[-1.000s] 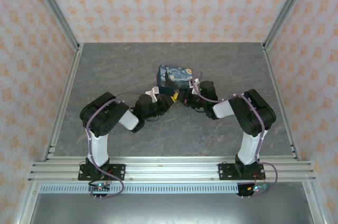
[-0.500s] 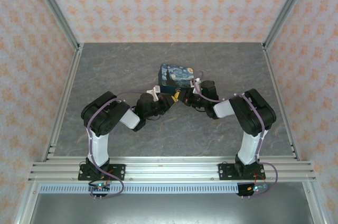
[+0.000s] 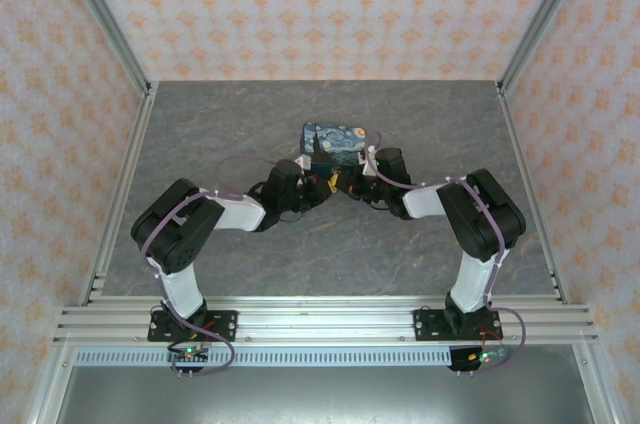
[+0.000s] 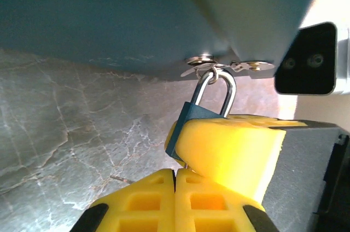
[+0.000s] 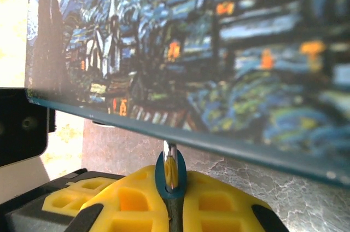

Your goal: Unlock the padlock with the key

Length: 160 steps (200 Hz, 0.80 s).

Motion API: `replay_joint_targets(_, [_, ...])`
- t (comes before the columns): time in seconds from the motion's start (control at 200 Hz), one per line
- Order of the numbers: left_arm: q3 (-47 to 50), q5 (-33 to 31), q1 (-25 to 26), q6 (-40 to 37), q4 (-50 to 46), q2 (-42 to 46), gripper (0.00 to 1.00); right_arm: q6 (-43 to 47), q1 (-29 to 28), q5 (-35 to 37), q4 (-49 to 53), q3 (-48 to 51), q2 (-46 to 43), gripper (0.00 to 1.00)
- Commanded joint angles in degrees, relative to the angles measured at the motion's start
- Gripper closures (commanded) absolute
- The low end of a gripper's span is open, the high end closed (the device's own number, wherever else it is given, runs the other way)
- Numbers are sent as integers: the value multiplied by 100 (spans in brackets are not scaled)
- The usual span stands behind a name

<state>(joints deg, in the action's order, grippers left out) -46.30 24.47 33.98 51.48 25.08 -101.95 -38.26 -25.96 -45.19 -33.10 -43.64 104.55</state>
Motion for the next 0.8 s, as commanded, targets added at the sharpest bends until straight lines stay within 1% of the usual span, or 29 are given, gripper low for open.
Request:
replay_joint_targets(0.0, [-284, -103, 291, -827, -1339, 131, 100, -213, -59, 151, 500, -66, 52, 100])
replay_joint_targets(0.26, [-749, -646, 610, -1383, -2198, 101, 100, -293, -112, 157, 533, -132, 100, 100])
replay_joint_targets(0.41, [-542, -691, 611, -1297, -1957, 282, 100, -274, -121, 177, 546, -137, 101, 100])
replay_joint_targets(0.53, [-151, -709, 487, -999, -1559, 581, 100, -248, -112, 179, 555, -127, 101, 100])
replay_joint_targets(0.561, [-17, -669, 421, -877, -1385, 662, 96, -244, -103, 161, 548, -127, 114, 100])
replay_joint_targets(0.606, [206, -572, 309, -660, -1028, 759, 87, -263, -97, 120, 506, -123, 121, 100])
replay_joint_targets(0.671, [525, -350, 123, -277, -385, 817, 70, -304, -94, 75, 438, -119, 112, 100])
replay_joint_targets(0.691, [605, -260, 67, -154, -153, 817, 67, -323, -86, 57, 419, -119, 115, 100])
replay_joint_targets(0.736, [762, -49, -49, 120, 349, 740, 64, -356, -78, 28, 359, -112, 114, 100])
replay_joint_targets(0.796, [925, 185, -162, 486, 1090, 590, 63, -425, -69, -27, 252, -97, 127, 100])
